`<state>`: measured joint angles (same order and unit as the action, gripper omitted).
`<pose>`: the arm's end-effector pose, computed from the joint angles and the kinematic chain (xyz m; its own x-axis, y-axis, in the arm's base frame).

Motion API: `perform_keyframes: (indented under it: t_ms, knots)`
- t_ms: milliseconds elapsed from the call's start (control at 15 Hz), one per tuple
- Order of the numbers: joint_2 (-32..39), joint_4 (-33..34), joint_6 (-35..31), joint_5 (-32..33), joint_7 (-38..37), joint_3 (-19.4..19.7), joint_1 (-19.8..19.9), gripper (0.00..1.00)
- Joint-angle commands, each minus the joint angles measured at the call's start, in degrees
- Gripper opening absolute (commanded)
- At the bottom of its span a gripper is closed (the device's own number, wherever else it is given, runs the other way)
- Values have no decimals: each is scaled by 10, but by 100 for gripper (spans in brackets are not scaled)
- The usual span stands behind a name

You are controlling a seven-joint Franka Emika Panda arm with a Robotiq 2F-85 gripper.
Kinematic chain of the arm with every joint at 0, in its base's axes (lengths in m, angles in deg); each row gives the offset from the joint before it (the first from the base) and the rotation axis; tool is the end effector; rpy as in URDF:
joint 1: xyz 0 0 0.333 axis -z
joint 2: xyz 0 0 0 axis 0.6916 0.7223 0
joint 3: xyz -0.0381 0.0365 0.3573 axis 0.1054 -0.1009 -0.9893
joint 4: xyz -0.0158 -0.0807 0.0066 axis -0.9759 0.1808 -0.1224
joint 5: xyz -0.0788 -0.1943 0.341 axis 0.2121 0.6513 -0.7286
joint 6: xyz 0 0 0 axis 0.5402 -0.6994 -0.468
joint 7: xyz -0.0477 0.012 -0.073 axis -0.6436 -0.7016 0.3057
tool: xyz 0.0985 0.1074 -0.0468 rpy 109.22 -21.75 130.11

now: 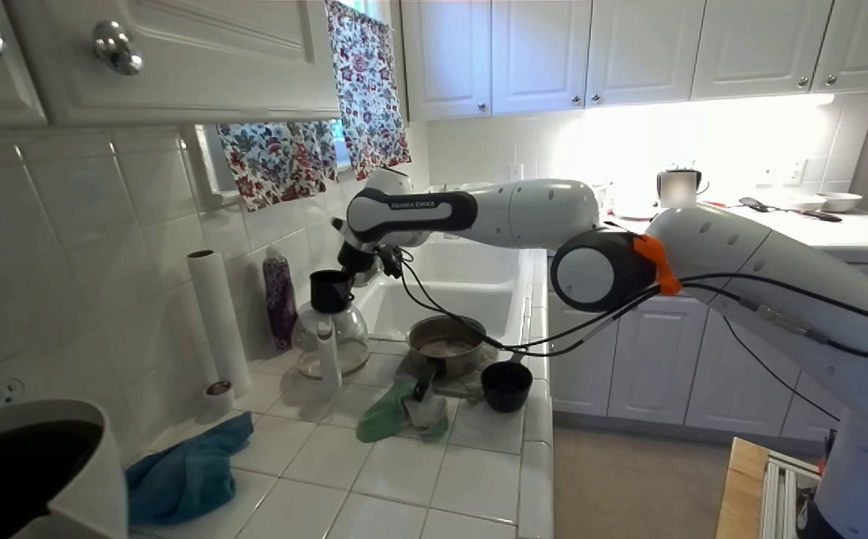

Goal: Turn the tap faucet to the right, then move the lid of the pot to the left

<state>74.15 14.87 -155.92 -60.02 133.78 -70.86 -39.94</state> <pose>0.9017 0.0404 0.3364 0.5771 0.6563 0.4861 0.7222 -0.6880 0.0716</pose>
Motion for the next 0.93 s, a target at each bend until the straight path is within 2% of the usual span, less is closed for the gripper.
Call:
perform_keyframes:
  t_ms: [0,67,467,533,667,867]
  knots:
    - [20,38,28,0,15,-5,-4,34]
    - [19,38,31,0,15,-5,-4,53]
    - [6,33,31,4,-1,2,-6,95]
    - [1,32,24,5,-4,3,-7,99]
    - [-13,30,17,6,-24,9,-9,100]
    - [-45,15,36,36,-126,60,-13,100]
